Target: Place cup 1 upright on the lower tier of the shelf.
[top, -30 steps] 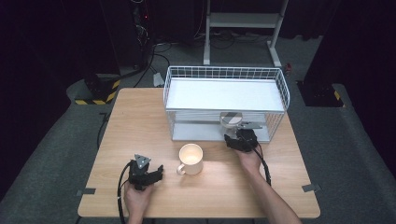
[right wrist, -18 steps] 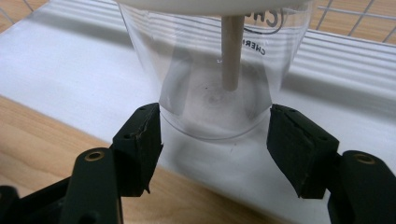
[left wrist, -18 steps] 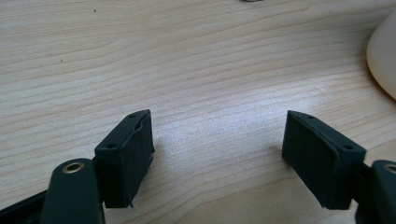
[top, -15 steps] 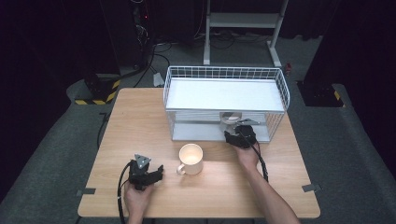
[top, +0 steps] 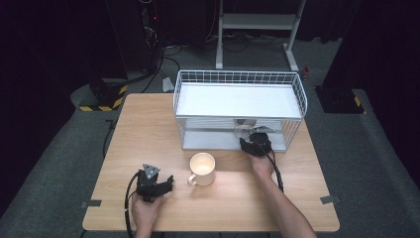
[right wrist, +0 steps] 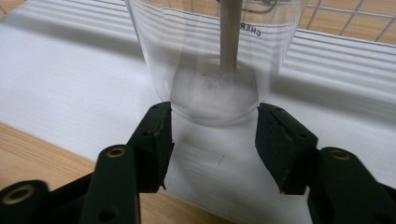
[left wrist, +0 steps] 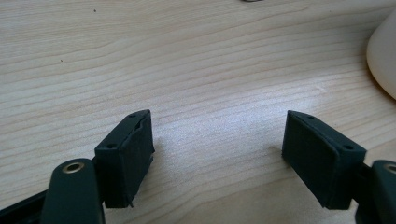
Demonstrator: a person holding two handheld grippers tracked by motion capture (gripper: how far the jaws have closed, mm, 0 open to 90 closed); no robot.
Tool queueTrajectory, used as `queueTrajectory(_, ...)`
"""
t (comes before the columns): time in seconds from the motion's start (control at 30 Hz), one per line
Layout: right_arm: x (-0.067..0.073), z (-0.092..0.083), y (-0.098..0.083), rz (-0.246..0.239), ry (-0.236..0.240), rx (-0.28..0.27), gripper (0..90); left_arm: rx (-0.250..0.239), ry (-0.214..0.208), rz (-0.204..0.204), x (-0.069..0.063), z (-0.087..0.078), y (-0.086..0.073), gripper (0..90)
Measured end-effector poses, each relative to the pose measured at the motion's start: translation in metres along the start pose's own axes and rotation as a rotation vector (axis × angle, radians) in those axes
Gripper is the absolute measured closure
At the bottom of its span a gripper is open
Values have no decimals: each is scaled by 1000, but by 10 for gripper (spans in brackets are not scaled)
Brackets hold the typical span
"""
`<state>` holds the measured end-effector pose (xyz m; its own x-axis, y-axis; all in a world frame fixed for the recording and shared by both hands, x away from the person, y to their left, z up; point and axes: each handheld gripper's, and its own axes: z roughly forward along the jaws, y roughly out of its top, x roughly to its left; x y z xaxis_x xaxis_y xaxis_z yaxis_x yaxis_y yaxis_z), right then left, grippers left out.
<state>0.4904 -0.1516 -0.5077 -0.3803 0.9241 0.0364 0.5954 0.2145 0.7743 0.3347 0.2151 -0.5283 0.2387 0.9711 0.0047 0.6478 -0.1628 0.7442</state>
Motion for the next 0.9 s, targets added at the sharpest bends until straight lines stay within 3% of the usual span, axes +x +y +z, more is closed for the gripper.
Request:
queueTrajectory(0.1,-2,2,1,-18,-6,3,509,0,1,-1,0,0,0,256)
queueTrajectory(0.47,-3,5,7,-10,-7,16,536,0,1,-1,0,0,0,255)
queueTrajectory(0.73,-9,-7,4,22,9,-1,416,-1,2,-1,0,0,0,256)
queueTrajectory(0.9,-14,-16,0,13,15,-14,388,-1,2,-1,0,0,0,256)
